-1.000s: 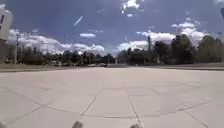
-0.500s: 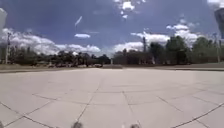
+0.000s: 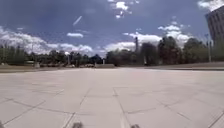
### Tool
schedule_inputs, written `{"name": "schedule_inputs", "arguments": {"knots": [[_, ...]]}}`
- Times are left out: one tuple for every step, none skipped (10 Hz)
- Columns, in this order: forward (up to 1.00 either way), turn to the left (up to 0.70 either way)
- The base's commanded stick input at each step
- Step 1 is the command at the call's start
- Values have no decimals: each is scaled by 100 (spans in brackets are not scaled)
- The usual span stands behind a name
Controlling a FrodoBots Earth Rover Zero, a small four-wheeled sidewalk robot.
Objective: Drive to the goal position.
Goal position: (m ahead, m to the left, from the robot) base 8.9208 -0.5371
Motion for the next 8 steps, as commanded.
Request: {"name": "schedule_inputs", "arguments": {"knots": [[70,0],[70,0],[70,0],[70,0],[70,0],[70,0],[70,0],[70,0]]}}
